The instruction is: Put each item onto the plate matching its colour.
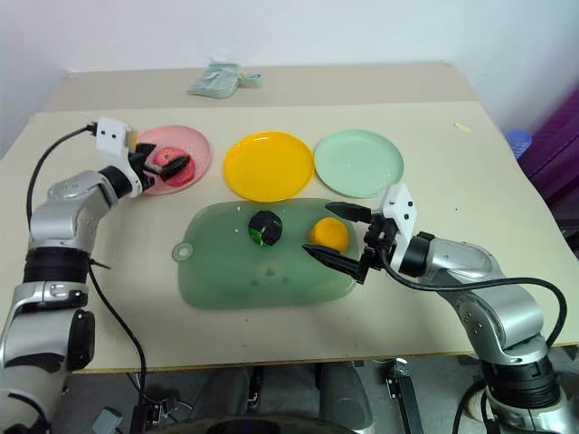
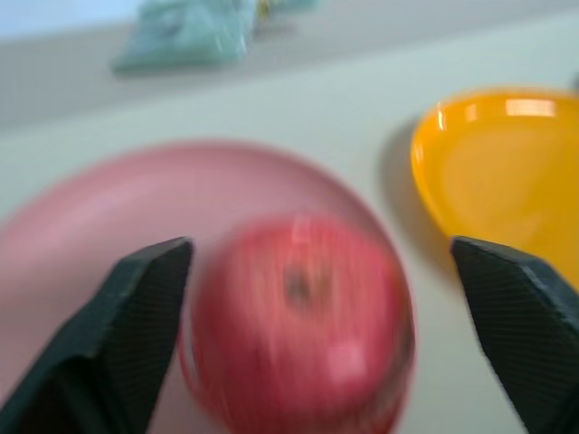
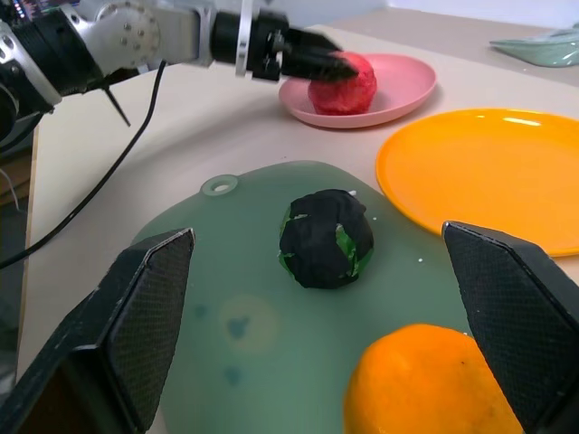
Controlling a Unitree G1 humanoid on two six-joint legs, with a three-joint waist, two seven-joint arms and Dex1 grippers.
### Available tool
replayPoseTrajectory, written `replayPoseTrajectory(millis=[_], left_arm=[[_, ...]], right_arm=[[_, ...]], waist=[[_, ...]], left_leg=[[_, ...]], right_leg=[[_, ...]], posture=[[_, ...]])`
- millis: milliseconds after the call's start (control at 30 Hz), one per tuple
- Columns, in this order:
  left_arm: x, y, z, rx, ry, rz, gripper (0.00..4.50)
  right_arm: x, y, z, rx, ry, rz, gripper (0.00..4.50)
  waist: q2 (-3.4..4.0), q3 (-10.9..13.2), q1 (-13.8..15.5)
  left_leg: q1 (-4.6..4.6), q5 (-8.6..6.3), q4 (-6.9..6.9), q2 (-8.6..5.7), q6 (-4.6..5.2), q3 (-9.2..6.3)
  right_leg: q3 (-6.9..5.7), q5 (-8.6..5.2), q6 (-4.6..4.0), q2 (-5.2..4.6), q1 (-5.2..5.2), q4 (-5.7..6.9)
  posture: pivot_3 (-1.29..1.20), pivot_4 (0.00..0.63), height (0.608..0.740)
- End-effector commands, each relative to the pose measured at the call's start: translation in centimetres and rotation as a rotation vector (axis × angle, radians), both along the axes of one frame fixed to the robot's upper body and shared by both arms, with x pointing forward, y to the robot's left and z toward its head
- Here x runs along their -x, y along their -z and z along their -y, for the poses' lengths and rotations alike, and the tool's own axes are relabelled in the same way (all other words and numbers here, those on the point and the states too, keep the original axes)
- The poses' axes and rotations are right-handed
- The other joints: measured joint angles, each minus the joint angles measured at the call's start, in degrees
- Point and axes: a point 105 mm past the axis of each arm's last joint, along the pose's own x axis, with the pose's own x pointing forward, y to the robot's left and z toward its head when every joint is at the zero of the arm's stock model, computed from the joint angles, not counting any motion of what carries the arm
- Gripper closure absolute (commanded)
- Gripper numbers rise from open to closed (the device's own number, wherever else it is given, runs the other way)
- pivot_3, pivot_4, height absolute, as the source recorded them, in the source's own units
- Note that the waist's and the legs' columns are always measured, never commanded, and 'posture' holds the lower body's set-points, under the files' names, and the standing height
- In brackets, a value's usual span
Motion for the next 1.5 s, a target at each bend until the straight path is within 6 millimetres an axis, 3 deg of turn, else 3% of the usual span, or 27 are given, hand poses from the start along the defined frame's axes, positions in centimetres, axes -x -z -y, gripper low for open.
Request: replayPoseTrajectory(millis=[33, 100, 233, 367, 533, 767, 1000, 1200, 1267, 1333, 1500], left_arm=[[-0.6, -1.8, -2.6, -0.011, -0.132, 0.051, 0.03], [-0.9, -2.0, -3.3, -0.019, -0.174, 0.057, 0.03], [-0.3, -4.2, -3.2, 0.008, -0.148, 0.181, 0.03], [2.5, -5.6, -2.8, 0.037, -0.029, 0.293, 0.03], [8.1, -2.0, -0.8, -0.078, 0.203, 0.202, 0.03], [15.2, 3.7, 2.4, -0.212, 0.427, 0.032, 0.03], [17.8, 4.2, 4.0, -0.151, 0.485, 0.046, 0.03], [18.3, 4.7, 4.6, -0.136, 0.520, 0.027, 0.03], [18.3, 4.9, 4.6, -0.137, 0.520, 0.025, 0.00], [18.3, 5.0, 4.6, -0.135, 0.523, 0.023, 0.00], [18.5, 5.5, 5.0, -0.131, 0.537, 0.017, 0.00]], right_arm=[[0.6, -0.9, -0.7, -0.009, -0.021, 0.058, 0.00], [0.5, -1.0, -0.7, -0.009, -0.015, 0.065, 0.00], [-0.7, -1.0, -0.9, 0.003, 0.006, 0.054, 0.00], [-0.9, -1.1, -2.5, 0.014, -0.045, 0.037, 0.00], [-2.9, 0.2, -5.5, 0.115, -0.010, 0.091, 0.00], [-4.8, 0.7, -9.4, 0.138, 0.035, 0.014, 0.00], [-6.0, 3.0, -10.2, 0.239, 0.094, -0.057, 0.00], [-6.4, 4.6, -10.5, 0.299, 0.120, -0.091, 0.00], [-6.4, 4.2, -10.6, 0.284, 0.128, -0.080, 0.92], [-6.5, 2.3, -10.7, 0.229, 0.134, -0.051, 1.87], [-7.5, -1.6, -9.2, 0.125, 0.196, -0.009, 1.87]], waist=[[0.00, 0.0, -0.1], [0.00, 0.0, -0.2], [-0.01, 0.0, -0.1], [-0.01, 0.0, -0.2], [0.00, 0.0, -1.1], [-0.01, 0.0, -0.5], [-0.04, -0.1, 0.0], [-0.02, -0.1, -0.5], [-0.02, 0.0, -0.5], [-0.02, 0.0, -0.5], [-0.01, 0.0, -0.4]], left_leg=[[0.01, 0.00, 0.00, 0.00, 0.00, 0.00], [0.01, 0.00, 0.00, 0.00, 0.00, 0.01], [0.00, 0.00, 0.00, 0.00, -0.01, 0.01], [-0.02, 0.02, -0.02, 0.02, -0.03, 0.02], [0.00, 0.03, -0.12, 0.09, -0.06, 0.04], [-0.01, 0.04, -0.11, 0.12, -0.08, 0.02], [-0.01, 0.04, -0.11, 0.06, -0.07, -0.02], [0.01, 0.03, -0.16, 0.07, -0.07, 0.00], [0.01, 0.03, -0.16, 0.03, -0.07, 0.02], [0.01, 0.03, -0.16, 0.03, -0.07, 0.02], [0.01, 0.03, -0.15, 0.04, -0.07, 0.01]], right_leg=[[0.00, 0.00, 0.00, 0.01, 0.00, 0.00], [0.00, 0.00, 0.00, 0.01, -0.02, 0.03], [0.01, 0.00, 0.00, 0.00, -0.04, 0.05], [0.02, 0.00, 0.00, -0.03, -0.10, 0.06], [0.14, 0.00, -0.02, -0.06, -0.23, 0.12], [0.11, -0.01, -0.02, -0.18, -0.19, 0.09], [0.04, -0.01, -0.03, -0.27, -0.13, 0.05], [0.05, -0.01, -0.04, -0.15, -0.17, 0.06], [0.05, -0.01, -0.04, -0.13, -0.17, 0.06], [0.05, -0.01, -0.04, -0.13, -0.17, 0.06], [0.05, -0.01, -0.03, -0.15, -0.16, 0.06]], posture=[[0.00, 0.150, 0.740], [0.00, 0.150, 0.740], [0.00, 0.150, 0.740], [0.00, 0.150, 0.740], [0.00, 0.150, 0.740], [0.00, 0.150, 0.740], [0.00, 0.150, 0.740], [0.00, 0.150, 0.740], [0.00, 0.150, 0.740], [0.00, 0.150, 0.740], [0.00, 0.150, 0.740]])
